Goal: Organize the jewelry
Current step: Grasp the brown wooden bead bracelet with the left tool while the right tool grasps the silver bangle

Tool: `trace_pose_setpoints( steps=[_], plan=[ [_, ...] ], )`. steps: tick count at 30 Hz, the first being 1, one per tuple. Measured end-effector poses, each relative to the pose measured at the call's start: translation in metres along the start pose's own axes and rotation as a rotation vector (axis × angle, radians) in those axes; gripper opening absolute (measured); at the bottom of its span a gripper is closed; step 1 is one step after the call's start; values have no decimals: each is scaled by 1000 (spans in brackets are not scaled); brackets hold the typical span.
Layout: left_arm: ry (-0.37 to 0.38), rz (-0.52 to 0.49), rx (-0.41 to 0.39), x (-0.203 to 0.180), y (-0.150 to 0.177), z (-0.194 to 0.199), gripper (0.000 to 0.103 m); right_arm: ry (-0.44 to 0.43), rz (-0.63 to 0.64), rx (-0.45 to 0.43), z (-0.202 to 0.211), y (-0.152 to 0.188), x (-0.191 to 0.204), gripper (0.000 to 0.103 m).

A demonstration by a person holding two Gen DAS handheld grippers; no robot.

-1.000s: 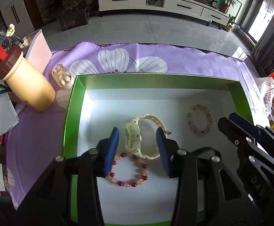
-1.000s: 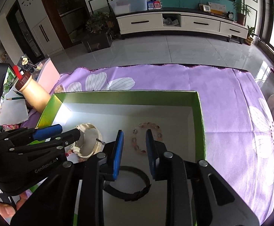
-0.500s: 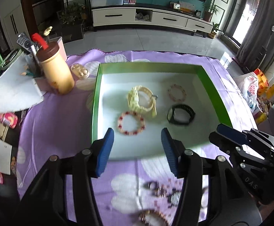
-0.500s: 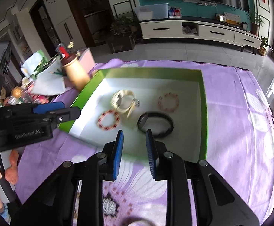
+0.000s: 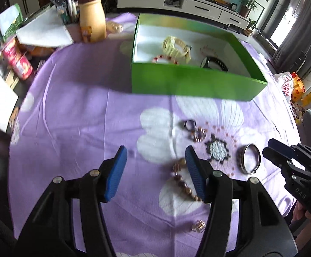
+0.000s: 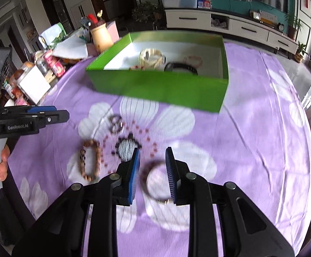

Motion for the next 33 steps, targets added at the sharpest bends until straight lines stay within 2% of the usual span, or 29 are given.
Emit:
trace_pose_setpoints(
  steps=[7, 14, 21, 26, 28, 30, 33],
  plan=[
    [10, 6, 38, -12, 28, -19, 57, 49, 22, 39, -28, 26, 12, 25],
    [-95, -39, 29, -28, 32, -35, 55, 117, 40, 12, -45, 23, 18, 25],
    [-126, -61, 27, -31, 38, -47, 41, 135, 34, -27, -48, 16, 18, 23],
    [-112, -83, 2, -35, 41, -47, 30, 139, 24, -37, -50, 12, 17, 12],
    [-103, -91, -3, -37, 41, -47, 18, 132, 22, -40, -50, 12, 17, 9],
    [-94, -93, -5, -39, 40, -47, 12, 125, 17, -41, -50, 12, 16, 7],
    [-74, -81, -2, -37, 39, -47, 11, 108, 6, -37, -49, 13, 14, 3]
  ],
)
Point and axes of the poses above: each gripper's, at about its wrist camera, not at the fingertips, and z roughly against the way its jaws point, x to its left, y to its underside, the point moved 3 cm from there along -z, roughly the way its jaws point, and after that the axes turned 11 degrees about x, right-handed, at the moved point
